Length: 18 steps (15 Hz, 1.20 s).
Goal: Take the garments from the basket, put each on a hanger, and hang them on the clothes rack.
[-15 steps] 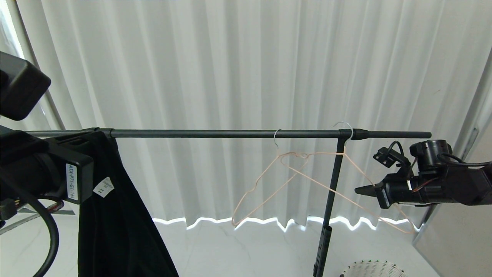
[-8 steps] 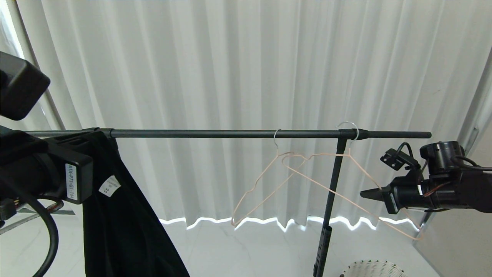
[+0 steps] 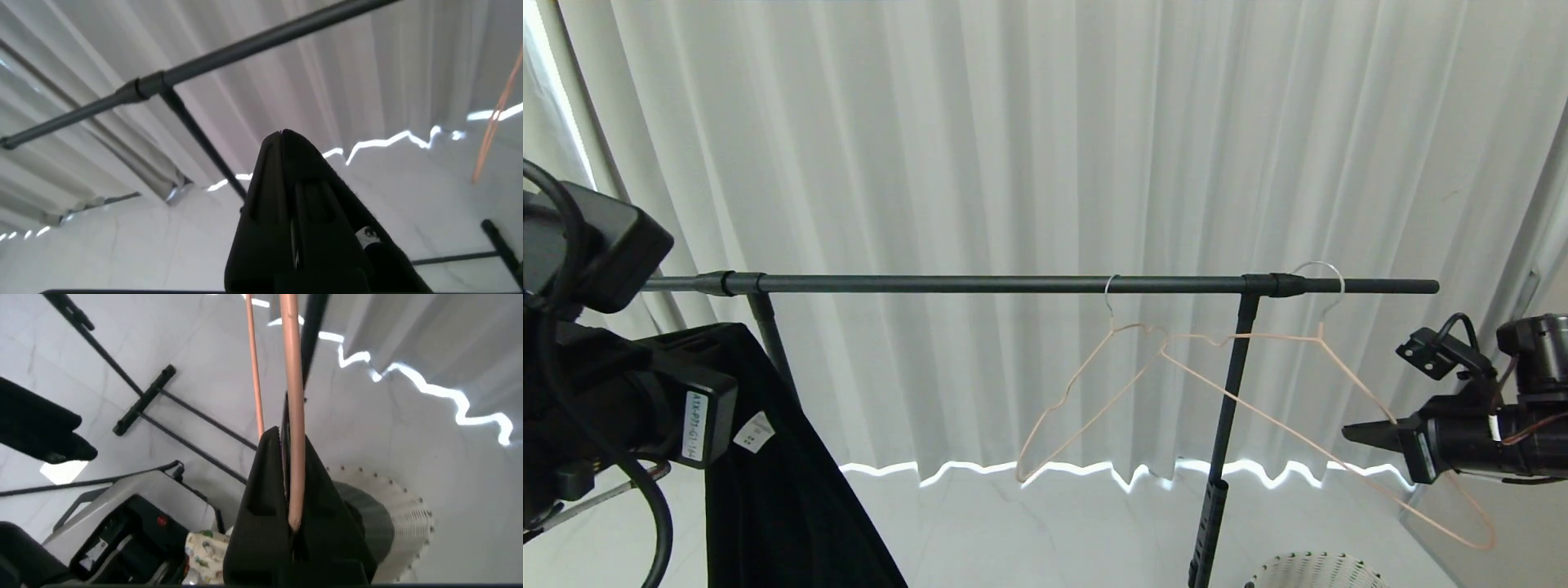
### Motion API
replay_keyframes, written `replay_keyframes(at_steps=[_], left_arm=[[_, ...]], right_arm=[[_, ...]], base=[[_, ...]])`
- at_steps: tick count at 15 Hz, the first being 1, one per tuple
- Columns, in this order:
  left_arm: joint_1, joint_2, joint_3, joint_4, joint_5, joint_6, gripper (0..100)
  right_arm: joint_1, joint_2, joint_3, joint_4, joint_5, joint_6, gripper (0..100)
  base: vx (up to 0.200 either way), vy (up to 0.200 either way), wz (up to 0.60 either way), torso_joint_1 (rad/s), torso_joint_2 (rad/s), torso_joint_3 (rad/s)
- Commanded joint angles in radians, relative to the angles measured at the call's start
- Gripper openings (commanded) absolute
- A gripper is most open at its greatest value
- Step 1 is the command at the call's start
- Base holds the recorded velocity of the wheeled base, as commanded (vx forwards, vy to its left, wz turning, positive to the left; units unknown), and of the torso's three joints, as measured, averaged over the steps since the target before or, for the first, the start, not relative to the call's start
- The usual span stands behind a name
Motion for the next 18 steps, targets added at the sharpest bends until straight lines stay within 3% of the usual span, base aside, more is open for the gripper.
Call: replay_keyframes(at_steps=[1,7,9,18], left_arm=[[0.035,0.002,0.036,0.0,0.001,-0.001,0],[0.053,-0.004,0.135,0.0,0.001,-0.003,0],[0.053,-0.004,0.154,-0.011,0.001,-0.003,0],[0.053,-0.004,0.217,-0.035,0.001,-0.003,0]], right_arm=[[-0.038,-0.144,0.054,0.048,-0.049,0.001,0],[-0.038,-0.397,0.156,0.157,-0.179,0.019,0],[-0.038,-0.464,0.17,0.185,-0.184,0.045,0],[0.023,-0.581,0.202,0.243,-0.182,0.045,0]], base=[[0.0,0.0,0.0,0.0,0.0,0.0],[0.0,0.0,0.0,0.0,0.0,0.0],[0.0,0.0,0.0,0.0,0.0,0.0],[-0.2,0.0,0.0,0.001,0.0,0.004]])
